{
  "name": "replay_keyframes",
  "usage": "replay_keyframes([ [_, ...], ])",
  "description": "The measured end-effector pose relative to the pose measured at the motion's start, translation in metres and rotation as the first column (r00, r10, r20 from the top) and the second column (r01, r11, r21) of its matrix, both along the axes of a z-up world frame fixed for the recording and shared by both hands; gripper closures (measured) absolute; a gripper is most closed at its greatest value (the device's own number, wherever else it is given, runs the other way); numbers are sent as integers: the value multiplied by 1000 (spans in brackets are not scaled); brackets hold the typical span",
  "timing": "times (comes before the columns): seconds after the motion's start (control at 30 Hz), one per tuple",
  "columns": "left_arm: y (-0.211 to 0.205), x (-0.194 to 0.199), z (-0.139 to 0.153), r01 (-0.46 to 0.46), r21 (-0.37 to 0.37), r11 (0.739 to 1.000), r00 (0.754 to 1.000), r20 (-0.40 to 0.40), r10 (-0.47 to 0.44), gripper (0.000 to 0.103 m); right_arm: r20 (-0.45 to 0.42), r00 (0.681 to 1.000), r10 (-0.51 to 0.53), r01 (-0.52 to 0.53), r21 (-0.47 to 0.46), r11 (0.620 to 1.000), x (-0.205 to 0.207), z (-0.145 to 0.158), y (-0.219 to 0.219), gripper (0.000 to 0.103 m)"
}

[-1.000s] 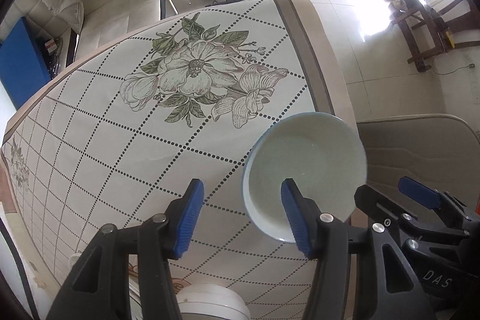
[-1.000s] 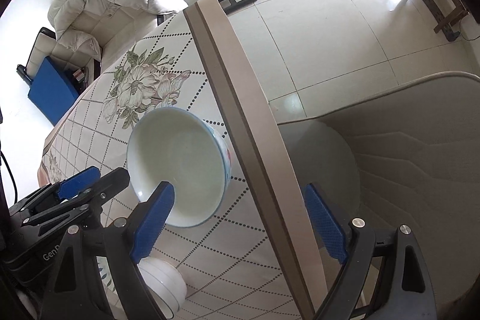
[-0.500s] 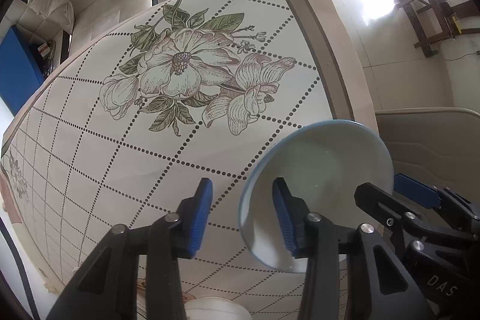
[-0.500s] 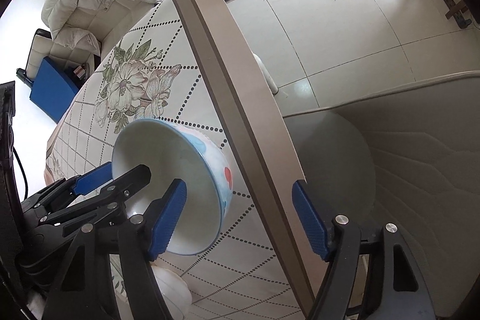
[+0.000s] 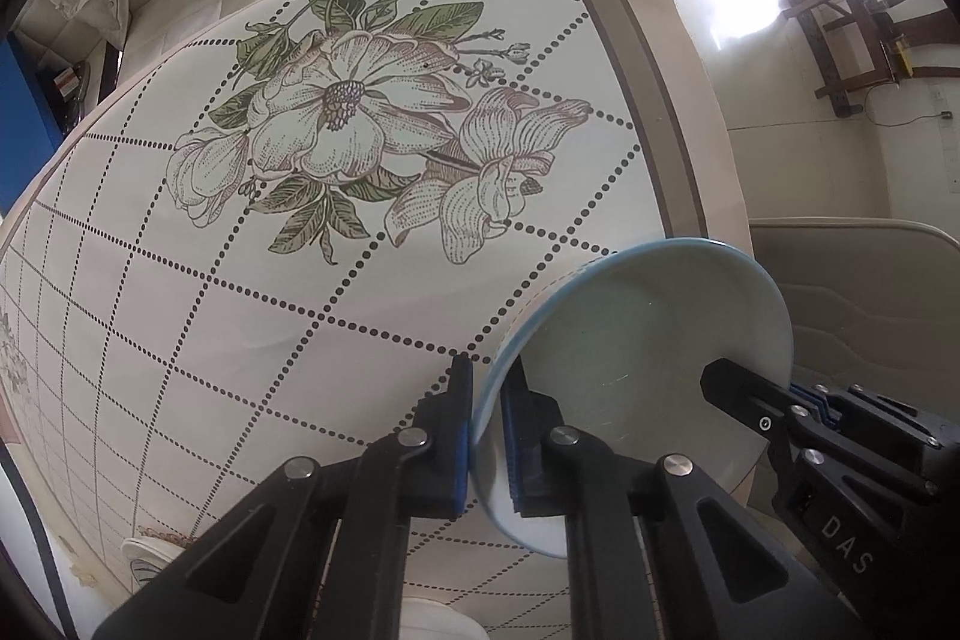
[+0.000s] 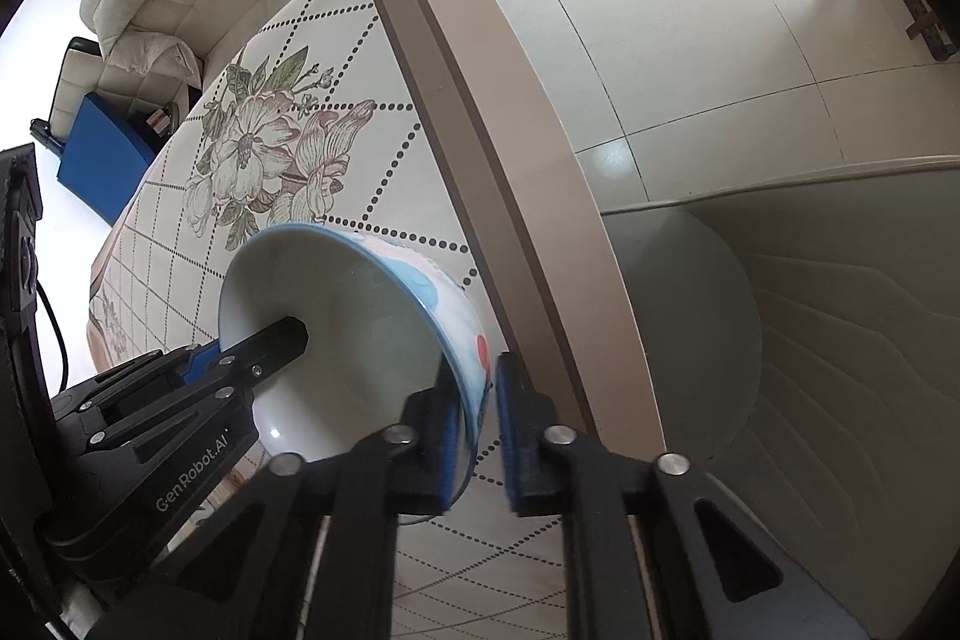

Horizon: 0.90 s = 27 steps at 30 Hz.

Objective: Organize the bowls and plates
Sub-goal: 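Carry the polka-dot bowl with both grippers over the bowl stack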

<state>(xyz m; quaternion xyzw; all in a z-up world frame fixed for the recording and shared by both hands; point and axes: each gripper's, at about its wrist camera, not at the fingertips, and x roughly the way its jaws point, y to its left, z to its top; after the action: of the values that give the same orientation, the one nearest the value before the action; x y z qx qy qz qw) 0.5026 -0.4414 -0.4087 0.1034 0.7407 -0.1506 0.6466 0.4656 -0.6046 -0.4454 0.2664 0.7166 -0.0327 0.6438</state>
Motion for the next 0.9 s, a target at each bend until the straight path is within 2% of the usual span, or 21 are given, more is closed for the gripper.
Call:
replay_keyframes([
  [0.13, 0, 0, 4, -3, -11, 1000, 1000, 6, 3, 96, -2, 1000, 27, -27, -47, 999, 0, 3, 6, 95],
  [0.43, 1, 0, 19, 4, -21, 1000, 1000, 20, -4, 96, 5, 1000, 21, -21, -39, 999, -1, 14, 6, 96],
  [0.9, 34, -21, 69, 23, -55, 998, 996, 86, -18, 96, 56, 998, 21, -19, -44, 999, -16, 65, 22, 96],
])
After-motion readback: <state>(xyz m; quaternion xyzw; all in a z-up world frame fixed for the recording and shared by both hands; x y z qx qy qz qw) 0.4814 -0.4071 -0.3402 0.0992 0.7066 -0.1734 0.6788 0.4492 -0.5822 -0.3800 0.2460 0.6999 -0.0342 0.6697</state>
